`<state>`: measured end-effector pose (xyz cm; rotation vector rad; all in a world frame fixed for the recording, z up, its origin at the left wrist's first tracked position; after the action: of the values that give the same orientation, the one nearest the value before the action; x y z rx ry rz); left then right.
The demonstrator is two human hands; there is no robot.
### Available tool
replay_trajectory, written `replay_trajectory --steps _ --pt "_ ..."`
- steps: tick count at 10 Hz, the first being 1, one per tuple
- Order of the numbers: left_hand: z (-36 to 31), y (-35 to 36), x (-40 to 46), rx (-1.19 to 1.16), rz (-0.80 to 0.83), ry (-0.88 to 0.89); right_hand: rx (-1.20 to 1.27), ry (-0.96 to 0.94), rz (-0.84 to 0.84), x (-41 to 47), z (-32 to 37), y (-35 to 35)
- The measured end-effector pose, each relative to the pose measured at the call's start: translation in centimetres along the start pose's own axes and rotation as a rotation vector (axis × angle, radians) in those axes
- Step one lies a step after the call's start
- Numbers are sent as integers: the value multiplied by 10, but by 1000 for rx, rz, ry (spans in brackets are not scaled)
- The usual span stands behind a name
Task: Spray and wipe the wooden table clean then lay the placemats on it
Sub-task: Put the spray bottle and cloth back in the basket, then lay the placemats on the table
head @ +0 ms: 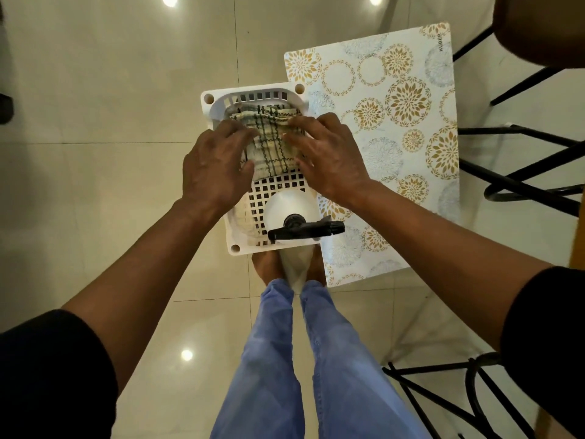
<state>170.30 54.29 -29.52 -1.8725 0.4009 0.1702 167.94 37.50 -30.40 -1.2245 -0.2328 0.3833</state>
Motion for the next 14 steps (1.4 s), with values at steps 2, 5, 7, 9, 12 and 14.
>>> replay_trajectory --steps 2,5,7,9,12,14 --pt "-19 -74 -35 -241 -146 -75 180 257 -135 -45 -9 -57" --pt "-135 -164 -142 -506 -166 94 559 645 -333 -157 26 -109" --pt "-182 -90 -206 -623 223 199 854 981 -360 -251 42 -66" --pt "-133 64 -227 -350 606 -170 1049 1436 -256 -321 38 15" --pt "53 353 -197 -646 659 -934 1625 1844 -356 -338 31 104" --pt "-42 264 -182 -988 593 -950 1773 1859 -487 -329 22 114"
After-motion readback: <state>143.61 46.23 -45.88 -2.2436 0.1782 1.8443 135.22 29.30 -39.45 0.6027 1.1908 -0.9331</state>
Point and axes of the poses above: each hand's wrist, its own x-axis towards the middle knuckle, its own y-axis out of the palm, z = x × y, the point moved 9 cm from there along x, towards the middle knuckle, and after that the axes turned 11 degrees about -y, right-handed, at the moved point
